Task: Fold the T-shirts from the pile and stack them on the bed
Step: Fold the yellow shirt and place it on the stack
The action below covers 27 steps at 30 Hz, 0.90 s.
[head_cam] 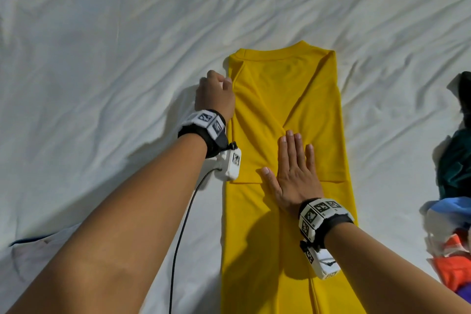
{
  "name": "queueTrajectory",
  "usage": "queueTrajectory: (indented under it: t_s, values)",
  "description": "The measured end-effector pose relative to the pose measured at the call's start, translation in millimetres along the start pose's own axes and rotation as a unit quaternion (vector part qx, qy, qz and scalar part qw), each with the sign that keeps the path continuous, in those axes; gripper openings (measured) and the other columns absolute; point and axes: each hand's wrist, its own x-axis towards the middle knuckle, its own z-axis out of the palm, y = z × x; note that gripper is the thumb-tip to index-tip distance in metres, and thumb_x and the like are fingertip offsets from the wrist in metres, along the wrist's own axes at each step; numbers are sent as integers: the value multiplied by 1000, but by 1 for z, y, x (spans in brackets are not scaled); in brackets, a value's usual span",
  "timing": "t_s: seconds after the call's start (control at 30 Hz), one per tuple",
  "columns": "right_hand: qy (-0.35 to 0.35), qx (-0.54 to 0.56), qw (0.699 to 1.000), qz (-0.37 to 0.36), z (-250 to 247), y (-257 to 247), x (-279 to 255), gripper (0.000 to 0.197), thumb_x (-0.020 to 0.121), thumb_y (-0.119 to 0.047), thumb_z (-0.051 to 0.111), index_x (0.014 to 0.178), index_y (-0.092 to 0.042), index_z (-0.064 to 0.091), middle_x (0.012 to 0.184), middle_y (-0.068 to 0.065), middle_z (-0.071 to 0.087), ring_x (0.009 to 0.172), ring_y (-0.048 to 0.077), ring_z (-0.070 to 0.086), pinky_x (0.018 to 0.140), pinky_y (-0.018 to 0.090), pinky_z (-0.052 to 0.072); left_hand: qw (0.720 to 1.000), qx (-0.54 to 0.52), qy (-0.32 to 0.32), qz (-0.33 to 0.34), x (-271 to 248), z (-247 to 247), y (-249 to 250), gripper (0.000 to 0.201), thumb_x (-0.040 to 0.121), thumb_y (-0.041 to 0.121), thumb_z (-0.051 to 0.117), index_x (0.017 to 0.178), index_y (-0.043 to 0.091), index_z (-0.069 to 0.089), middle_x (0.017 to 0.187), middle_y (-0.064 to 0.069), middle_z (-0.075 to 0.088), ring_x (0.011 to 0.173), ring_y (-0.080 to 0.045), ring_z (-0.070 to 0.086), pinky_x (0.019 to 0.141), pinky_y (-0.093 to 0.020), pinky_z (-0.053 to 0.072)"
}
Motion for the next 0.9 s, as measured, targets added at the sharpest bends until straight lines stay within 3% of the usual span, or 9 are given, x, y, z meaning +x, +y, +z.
queueTrajectory:
  t_s: [0.07, 0.17, 0.3, 0.43, 0.57, 0.63, 0.77, 0.83, 0.9]
  values:
    - [4, 4, 1000, 2, 0, 0, 0, 86, 100, -70, 5, 158, -12, -16, 165, 6, -28, 151, 21, -30, 122, 46, -17, 975, 144, 25, 168, -22, 5, -5, 31, 103, 32, 49, 128, 15, 57, 136, -17, 52, 120, -38, 51, 96, -53, 46]
    - [5, 3, 1000, 5, 1, -2, 0, 85, 99, -70, 4, 159, -12, -15, 165, 6, -27, 151, 21, -29, 123, 47, -15, 852, 338, -101, 387, -58, 18, -12, 50, 106, 38, 36, 153, 20, 37, 165, -17, 24, 149, -40, 25, 114, -62, 28]
    - [2, 2, 1000, 7, 1, -1, 0, 85, 100, -70, 6, 158, -12, -17, 164, 6, -29, 150, 20, -31, 123, 47, -16, 798, 420, -186, 391, -33, 23, -25, 70, 100, 59, -2, 163, 28, 0, 171, -7, -6, 157, -31, -8, 122, -64, 2]
    - [-9, 10, 1000, 1, 0, 0, 1, 84, 100, -69, 6, 157, -13, -21, 163, 5, -33, 149, 20, -34, 122, 46, -18, 819, 423, -205, 330, 6, 6, -45, 74, 99, 65, -5, 160, 27, -18, 169, 0, -19, 157, -27, -15, 123, -62, -6]
    - [-5, 16, 1000, 4, 0, -1, 1, 85, 99, -69, 5, 158, -13, -18, 164, 5, -31, 150, 20, -32, 122, 47, -18, 852, 437, -154, 243, 14, -10, -41, 74, 103, 59, 2, 162, 15, -7, 171, -10, -8, 157, -34, -10, 121, -66, -1]
    - [-9, 11, 1000, 7, 1, -1, 0, 84, 100, -69, 5, 158, -13, -19, 163, 5, -31, 149, 20, -33, 122, 47, -18, 878, 394, -120, 244, -8, -12, -29, 73, 104, 53, 8, 162, 10, -1, 170, -14, -7, 156, -38, -7, 121, -67, 1]
    - [-2, 13, 1000, 5, 3, -1, 1, 83, 101, -66, 4, 159, -11, -13, 165, 7, -26, 152, 22, -28, 123, 49, -14, 830, 372, -204, 363, -96, 9, -39, 72, 104, 54, 9, 163, 16, -6, 169, -12, -16, 156, -33, -12, 123, -62, 2]
    - [-4, 13, 1000, 1, 2, -1, 1, 82, 101, -64, 4, 160, -9, -9, 166, 8, -22, 153, 23, -25, 124, 50, -12, 825, 381, -234, 346, -115, 9, -65, 70, 105, 55, 5, 162, 18, -10, 169, -8, -19, 157, -29, -13, 123, -62, 6]
    - [-4, 12, 1000, -3, 2, 1, 0, 80, 102, -62, 4, 160, -9, -10, 166, 8, -23, 152, 23, -26, 123, 49, -14, 848, 387, -209, 294, -114, 4, -87, 68, 105, 52, 2, 162, 17, -14, 169, -6, -20, 157, -28, -11, 123, -62, 7]
